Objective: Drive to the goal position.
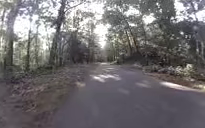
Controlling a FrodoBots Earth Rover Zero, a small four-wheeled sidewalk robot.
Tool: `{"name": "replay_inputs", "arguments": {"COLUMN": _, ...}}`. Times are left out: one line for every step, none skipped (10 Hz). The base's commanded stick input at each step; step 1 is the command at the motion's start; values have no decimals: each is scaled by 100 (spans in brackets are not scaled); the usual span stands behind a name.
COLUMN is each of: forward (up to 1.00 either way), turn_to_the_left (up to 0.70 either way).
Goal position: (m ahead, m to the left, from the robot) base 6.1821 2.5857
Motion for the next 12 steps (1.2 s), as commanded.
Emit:
{"name": "replay_inputs", "arguments": {"forward": 70, "turn_to_the_left": -1}}
{"name": "replay_inputs", "arguments": {"forward": 70, "turn_to_the_left": -1}}
{"name": "replay_inputs", "arguments": {"forward": 70, "turn_to_the_left": -1}}
{"name": "replay_inputs", "arguments": {"forward": 70, "turn_to_the_left": -1}}
{"name": "replay_inputs", "arguments": {"forward": 70, "turn_to_the_left": -1}}
{"name": "replay_inputs", "arguments": {"forward": 70, "turn_to_the_left": -1}}
{"name": "replay_inputs", "arguments": {"forward": 70, "turn_to_the_left": -1}}
{"name": "replay_inputs", "arguments": {"forward": 70, "turn_to_the_left": -1}}
{"name": "replay_inputs", "arguments": {"forward": 70, "turn_to_the_left": -1}}
{"name": "replay_inputs", "arguments": {"forward": 70, "turn_to_the_left": -1}}
{"name": "replay_inputs", "arguments": {"forward": 70, "turn_to_the_left": -1}}
{"name": "replay_inputs", "arguments": {"forward": 70, "turn_to_the_left": -1}}
